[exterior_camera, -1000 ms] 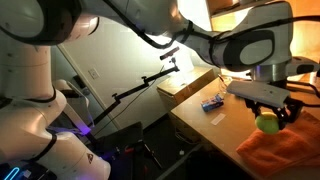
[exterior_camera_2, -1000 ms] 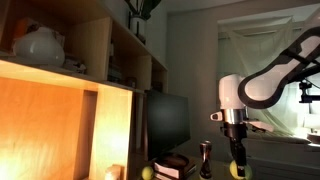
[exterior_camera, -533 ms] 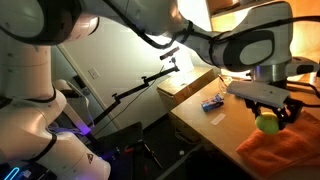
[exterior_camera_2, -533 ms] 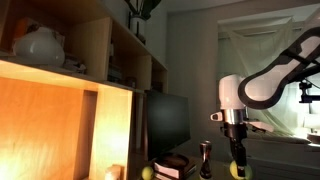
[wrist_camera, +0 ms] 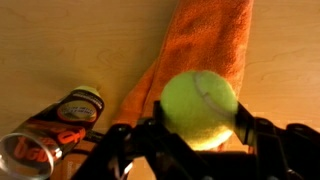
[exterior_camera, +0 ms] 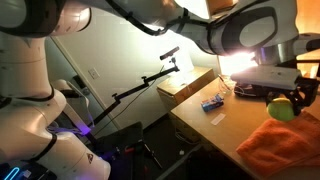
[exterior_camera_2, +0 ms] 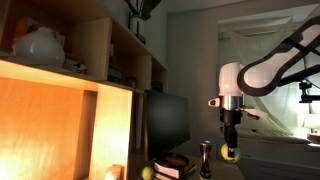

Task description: Put the ball in the object

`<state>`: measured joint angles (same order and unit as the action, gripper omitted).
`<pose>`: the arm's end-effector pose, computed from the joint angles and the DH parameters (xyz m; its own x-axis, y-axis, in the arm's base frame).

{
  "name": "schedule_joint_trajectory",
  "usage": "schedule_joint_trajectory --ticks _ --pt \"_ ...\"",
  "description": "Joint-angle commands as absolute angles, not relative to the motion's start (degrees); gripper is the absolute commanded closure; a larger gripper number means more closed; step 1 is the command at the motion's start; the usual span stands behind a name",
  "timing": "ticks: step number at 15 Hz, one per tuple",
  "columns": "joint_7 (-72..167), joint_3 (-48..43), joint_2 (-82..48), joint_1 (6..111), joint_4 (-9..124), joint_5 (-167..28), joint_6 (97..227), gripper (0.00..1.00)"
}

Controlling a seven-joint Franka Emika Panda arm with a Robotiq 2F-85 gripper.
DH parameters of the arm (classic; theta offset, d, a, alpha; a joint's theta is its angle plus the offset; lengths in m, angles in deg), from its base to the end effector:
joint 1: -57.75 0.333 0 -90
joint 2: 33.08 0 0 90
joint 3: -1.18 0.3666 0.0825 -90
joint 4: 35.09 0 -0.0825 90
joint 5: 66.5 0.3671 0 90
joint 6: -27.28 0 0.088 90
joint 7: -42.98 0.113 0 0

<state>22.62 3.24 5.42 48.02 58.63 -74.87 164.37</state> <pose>0.7102 -0.1019 0.2781 0.9488 0.3124 0.0469 0.3060 -0.9458 0.1088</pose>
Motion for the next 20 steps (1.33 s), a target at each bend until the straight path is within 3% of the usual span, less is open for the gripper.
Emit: schedule_joint_trajectory --ticks 1,19,20 --pt "22.9 1.6 2.7 48.2 60.0 -74.5 165.5 0.58" --pt "23.9 -0.9 3.6 48.0 51.9 -74.5 166.5 0.58" --pt "23.1 -0.9 3.7 47.8 52.3 -74.7 165.7 0.33"
